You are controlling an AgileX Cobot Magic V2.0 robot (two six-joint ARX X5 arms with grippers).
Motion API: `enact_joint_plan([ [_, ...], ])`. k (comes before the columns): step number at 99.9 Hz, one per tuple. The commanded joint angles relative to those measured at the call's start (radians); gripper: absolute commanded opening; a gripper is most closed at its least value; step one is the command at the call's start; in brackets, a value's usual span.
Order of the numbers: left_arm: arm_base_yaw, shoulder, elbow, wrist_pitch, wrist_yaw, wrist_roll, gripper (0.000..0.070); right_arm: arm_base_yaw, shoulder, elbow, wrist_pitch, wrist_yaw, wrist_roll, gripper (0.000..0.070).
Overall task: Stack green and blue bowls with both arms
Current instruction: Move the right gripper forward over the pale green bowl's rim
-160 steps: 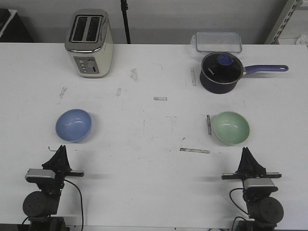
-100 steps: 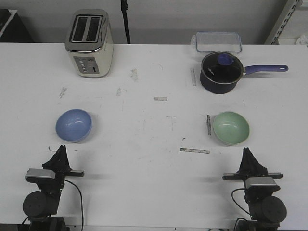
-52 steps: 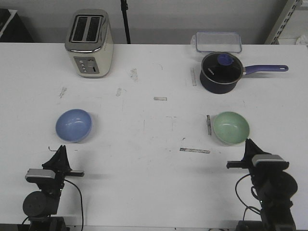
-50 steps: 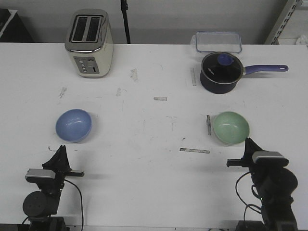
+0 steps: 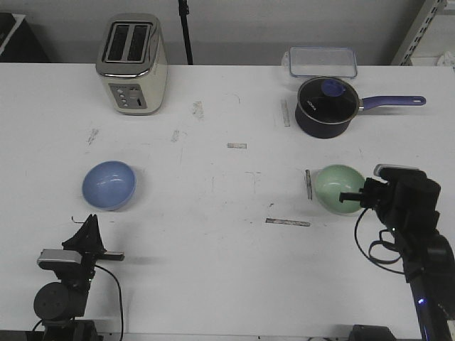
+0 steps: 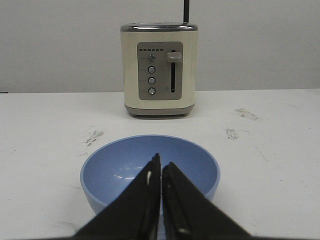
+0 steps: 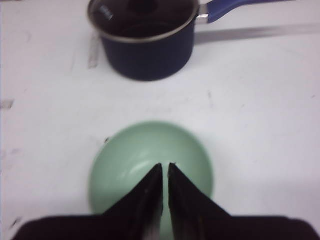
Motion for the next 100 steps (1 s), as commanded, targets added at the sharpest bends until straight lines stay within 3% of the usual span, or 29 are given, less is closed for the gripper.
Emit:
enact_joint_plan([
  [1,0.000,-0.002,-0.022,0.012,-0.002,-0.002,0.0001,-0.018,0.052,0.050,-0.006,-0.008,0.011,0.0013],
  [28,0.000,-0.002,-0.022,0.012,-0.002,-0.002,0.0001,-0.151,0.270,0.242,-0.158,-0.134,0.022,0.0014],
  [41,0.000,-0.002,-0.022,0.012,-0.002,-0.002,0.0001,-0.206,0.388,0.343,-0.292,-0.212,0.039,0.0033],
  [46,0.000,-0.002,-0.022,0.012,-0.002,-0.002,0.0001,-0.225,0.434,0.379,-0.346,-0.225,0.038,0.0115],
  [57,0.000,-0.002,-0.022,0.012,-0.002,-0.002,0.0001,-0.245,0.510,0.418,-0.404,-0.236,0.025,0.0392],
  [62,0.000,-0.002,-0.022,0.012,-0.002,-0.002,0.0001,-0.247,0.533,0.418,-0.407,-0.238,0.002,0.0456],
  [100,0.000,-0.002,-0.022,0.012,-0.002,-0.002,0.0001,-0.231,0.649,0.416,-0.414,-0.283,-0.030,0.0461],
])
